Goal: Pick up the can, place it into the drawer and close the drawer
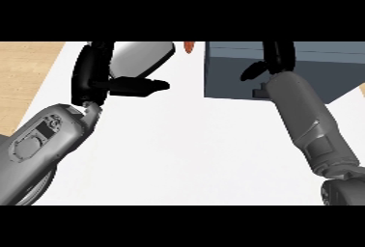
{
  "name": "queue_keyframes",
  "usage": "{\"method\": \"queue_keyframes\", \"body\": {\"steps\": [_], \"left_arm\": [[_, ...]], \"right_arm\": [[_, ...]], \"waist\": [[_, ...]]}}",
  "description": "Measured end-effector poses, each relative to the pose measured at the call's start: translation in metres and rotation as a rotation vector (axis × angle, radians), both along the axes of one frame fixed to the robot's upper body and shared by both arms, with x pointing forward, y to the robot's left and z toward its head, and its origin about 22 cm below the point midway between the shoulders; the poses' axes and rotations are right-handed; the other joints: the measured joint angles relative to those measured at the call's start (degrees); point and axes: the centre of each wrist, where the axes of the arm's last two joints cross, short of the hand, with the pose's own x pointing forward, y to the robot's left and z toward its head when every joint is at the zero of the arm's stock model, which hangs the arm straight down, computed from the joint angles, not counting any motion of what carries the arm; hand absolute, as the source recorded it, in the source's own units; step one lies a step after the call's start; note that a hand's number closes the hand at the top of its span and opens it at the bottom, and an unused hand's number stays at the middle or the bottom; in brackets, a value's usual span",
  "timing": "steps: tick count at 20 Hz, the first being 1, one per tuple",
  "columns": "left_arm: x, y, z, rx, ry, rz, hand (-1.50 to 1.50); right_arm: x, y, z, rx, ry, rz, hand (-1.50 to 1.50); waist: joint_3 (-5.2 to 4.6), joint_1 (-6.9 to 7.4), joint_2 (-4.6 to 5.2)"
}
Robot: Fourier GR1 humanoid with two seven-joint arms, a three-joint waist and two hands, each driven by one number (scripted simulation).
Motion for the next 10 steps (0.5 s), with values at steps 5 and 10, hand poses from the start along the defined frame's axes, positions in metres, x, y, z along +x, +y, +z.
{"method": "queue_keyframes", "body": {"steps": [5,10], "left_arm": [[-0.004,0.008,-0.003,-0.004,0.006,0.008,-1.5],[-0.009,0.015,-0.006,-0.008,0.006,0.016,-1.5]], "right_arm": [[0.003,0.013,0.006,0.202,-0.005,0.058,-1.5],[0.006,0.023,0.014,0.387,0.006,0.112,-1.5]], "waist": [[0.11,-0.29,-0.06],[0.09,-0.78,-0.21]]}}
